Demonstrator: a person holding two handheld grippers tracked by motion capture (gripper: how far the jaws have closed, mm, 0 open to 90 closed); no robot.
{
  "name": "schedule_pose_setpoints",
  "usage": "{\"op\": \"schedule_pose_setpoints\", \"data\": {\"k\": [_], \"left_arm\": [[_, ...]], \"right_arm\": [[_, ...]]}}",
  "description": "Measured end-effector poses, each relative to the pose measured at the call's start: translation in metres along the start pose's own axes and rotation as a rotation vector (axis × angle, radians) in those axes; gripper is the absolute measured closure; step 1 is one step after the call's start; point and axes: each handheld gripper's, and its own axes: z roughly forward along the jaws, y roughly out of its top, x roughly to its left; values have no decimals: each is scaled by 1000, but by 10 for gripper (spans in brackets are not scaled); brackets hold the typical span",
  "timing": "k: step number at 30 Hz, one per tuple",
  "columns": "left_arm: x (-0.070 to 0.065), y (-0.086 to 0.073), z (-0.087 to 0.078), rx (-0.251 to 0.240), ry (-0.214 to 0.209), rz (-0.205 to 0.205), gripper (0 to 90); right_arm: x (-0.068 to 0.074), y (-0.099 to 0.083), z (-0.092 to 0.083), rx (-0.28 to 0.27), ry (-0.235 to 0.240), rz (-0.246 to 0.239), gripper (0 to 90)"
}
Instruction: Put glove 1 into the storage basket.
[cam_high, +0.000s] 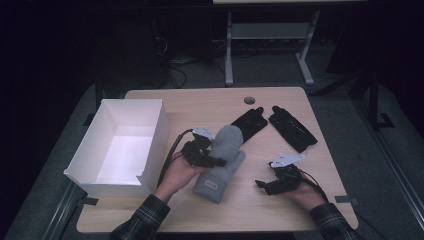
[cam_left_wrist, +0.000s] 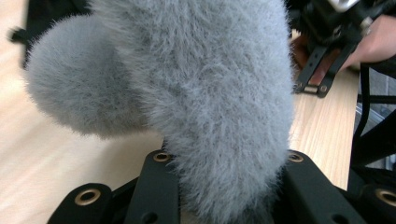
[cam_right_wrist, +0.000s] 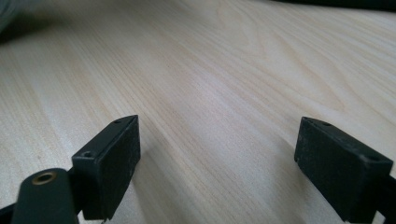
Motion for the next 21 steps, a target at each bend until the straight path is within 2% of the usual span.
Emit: {"op": "schedule_pose_setpoints", "data": {"k": [6,9,12,21], "left_arm": [[5,14,-26,-18,31,-15,705],[8,21,-42,-27,43,-27,705],[12,28,-58,-23,71,-27,704],[20,48,-108,-63,113,-36,704]], "right_arm": [[0,0,0,0,1,-1,143],[0,0,0,1,1,2,143],[0,0,0,1,0,-1,143],[0,0,0,0,-1,-3,142]]}}
